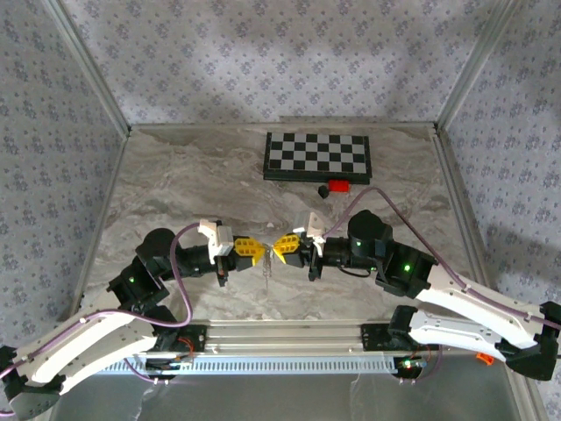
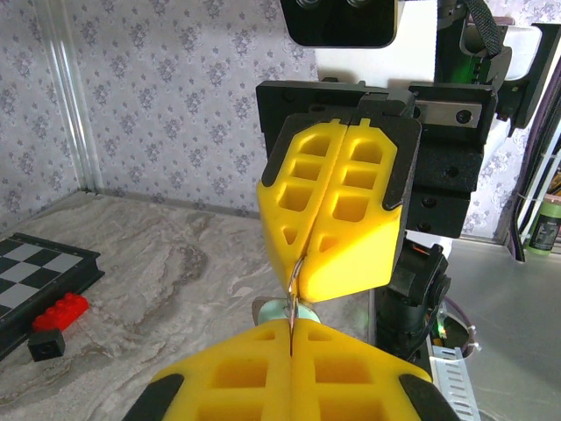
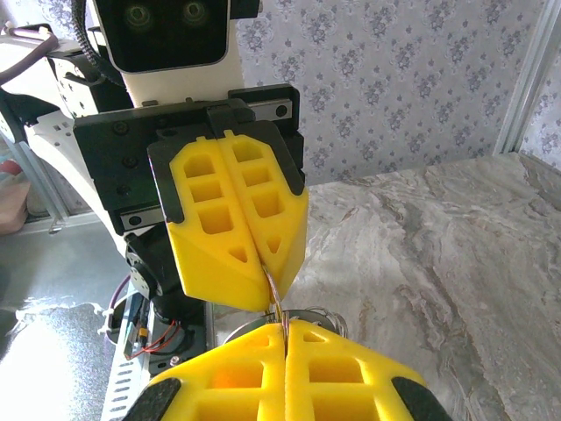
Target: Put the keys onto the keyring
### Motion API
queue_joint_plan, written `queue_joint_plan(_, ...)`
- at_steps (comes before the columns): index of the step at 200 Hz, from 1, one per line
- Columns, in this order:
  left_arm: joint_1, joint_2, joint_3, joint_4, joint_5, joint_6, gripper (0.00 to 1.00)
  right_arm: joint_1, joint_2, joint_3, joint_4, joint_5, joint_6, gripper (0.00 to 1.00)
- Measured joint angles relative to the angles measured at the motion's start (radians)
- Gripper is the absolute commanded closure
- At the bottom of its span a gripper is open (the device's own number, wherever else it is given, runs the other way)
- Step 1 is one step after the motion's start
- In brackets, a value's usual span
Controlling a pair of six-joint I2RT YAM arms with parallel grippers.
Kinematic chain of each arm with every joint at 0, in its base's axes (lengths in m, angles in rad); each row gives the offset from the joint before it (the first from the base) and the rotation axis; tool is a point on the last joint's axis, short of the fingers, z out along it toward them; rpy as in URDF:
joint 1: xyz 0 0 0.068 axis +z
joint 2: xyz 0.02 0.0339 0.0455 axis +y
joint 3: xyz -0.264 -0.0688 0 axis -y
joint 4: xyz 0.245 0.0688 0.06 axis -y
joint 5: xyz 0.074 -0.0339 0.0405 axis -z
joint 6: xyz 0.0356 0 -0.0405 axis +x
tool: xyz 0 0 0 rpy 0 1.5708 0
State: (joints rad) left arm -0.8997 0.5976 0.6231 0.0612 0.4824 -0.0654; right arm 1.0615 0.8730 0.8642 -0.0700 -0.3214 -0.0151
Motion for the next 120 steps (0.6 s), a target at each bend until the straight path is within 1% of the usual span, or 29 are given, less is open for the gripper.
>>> queue_joint_plan(120,0.000,0.000,0.000,0.000,-0.008,0.000,1.00,-0.009,-0.023,-0.048,0.040,-0.016,0.006,1.00)
